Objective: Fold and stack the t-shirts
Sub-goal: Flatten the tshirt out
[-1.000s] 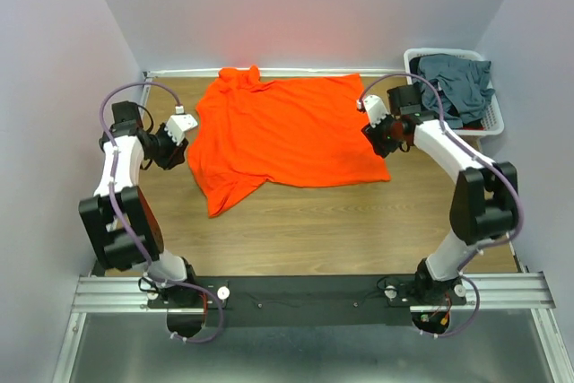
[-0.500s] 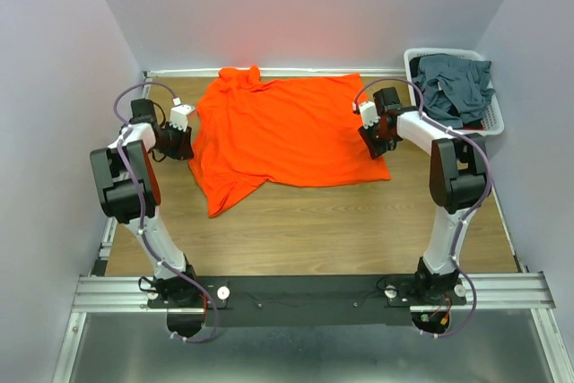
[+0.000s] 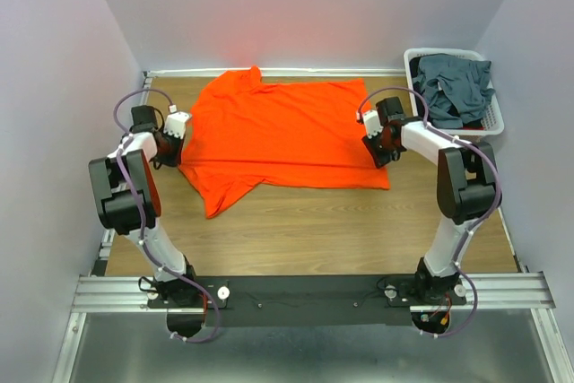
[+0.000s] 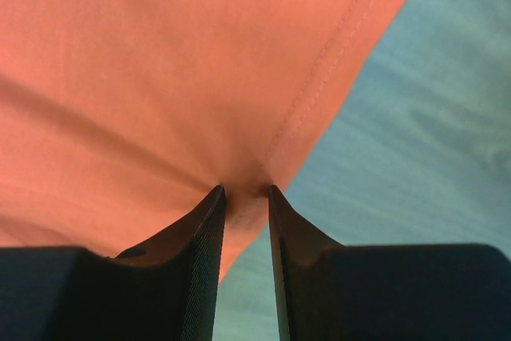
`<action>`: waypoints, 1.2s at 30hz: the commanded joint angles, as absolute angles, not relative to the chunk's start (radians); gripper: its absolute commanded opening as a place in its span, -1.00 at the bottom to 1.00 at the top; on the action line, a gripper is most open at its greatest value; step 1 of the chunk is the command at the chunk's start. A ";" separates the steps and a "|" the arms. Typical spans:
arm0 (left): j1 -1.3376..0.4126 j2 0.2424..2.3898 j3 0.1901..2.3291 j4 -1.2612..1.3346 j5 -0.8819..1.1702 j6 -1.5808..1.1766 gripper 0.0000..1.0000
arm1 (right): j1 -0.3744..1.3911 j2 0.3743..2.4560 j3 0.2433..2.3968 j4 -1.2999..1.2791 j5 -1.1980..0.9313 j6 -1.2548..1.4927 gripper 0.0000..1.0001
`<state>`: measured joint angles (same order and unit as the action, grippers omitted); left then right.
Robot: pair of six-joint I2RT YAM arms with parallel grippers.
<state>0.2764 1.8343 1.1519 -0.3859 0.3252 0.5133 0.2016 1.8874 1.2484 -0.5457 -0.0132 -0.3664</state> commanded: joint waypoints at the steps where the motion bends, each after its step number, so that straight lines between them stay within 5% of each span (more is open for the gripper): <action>1: 0.295 1.764 1.103 -0.509 0.269 0.580 -0.60 | 0.195 1.855 1.203 -0.653 -0.026 -0.362 -0.27; 4: 0.276 1.634 1.132 -0.613 0.400 0.653 -0.14 | 0.201 1.801 1.242 -0.707 -0.118 -0.342 -0.13; 8: 0.197 1.537 1.146 -0.718 0.475 0.716 0.01 | 0.210 1.761 1.304 -0.759 -0.161 -0.307 0.04; 21: -0.149 1.548 1.042 -0.686 0.503 0.600 0.22 | 0.216 1.759 1.301 -0.808 -0.144 -0.295 0.06; 36: -0.242 1.635 1.019 -0.629 0.494 0.574 0.15 | 0.216 1.758 1.289 -0.807 -0.118 -0.305 0.05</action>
<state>-0.2249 1.6230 1.0309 -0.6495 0.4774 0.5873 0.2104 1.7725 1.3022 -0.7872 -0.1387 -0.3069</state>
